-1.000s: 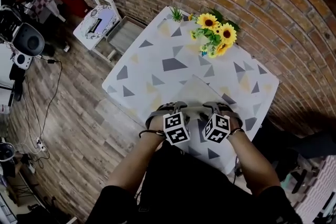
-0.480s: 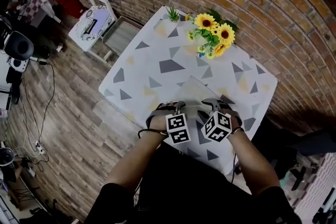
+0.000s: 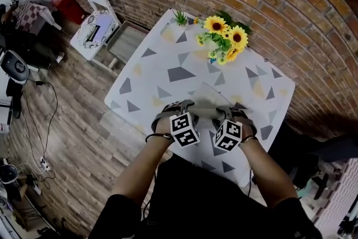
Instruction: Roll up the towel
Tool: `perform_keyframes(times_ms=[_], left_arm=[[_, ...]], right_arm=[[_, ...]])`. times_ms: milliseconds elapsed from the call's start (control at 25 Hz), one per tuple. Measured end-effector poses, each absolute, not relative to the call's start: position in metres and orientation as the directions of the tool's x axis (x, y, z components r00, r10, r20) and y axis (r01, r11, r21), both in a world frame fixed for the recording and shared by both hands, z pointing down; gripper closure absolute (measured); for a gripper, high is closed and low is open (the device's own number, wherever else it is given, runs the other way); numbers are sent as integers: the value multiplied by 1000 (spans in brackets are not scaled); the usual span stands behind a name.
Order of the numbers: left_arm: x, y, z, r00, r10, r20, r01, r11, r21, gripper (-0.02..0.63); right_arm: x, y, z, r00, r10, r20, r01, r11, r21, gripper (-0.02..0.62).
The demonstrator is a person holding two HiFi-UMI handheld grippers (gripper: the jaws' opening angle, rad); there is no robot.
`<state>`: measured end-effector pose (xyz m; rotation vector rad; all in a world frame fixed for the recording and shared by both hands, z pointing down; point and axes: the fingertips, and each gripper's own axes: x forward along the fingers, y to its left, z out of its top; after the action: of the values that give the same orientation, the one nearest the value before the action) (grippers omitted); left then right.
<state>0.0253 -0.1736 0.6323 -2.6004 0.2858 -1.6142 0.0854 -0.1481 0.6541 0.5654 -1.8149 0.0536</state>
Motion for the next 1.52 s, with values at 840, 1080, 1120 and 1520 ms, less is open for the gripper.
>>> perform_keyframes(times_ms=[840,1080,1120,1520], left_arm=[[29,-49,647,319,100,942,129,-990,61,502],[30,-66,648,321,23,947,119,-993,-17,427],[31,-73,646,328,-3,945,111,-993,-42,398],[38,-98,629,407,-109,907,106,-981,-165,365]], right_arm=[[85,-41,641,-349,-90,933,-328,944,-31,510],[91,-54,641,-330,-132,935,-371,929,0,483],[93,-59,641,-323,-143,935,-385,923,8,483],[113,-112,646,-239,-254,937,-535,840,91,451]])
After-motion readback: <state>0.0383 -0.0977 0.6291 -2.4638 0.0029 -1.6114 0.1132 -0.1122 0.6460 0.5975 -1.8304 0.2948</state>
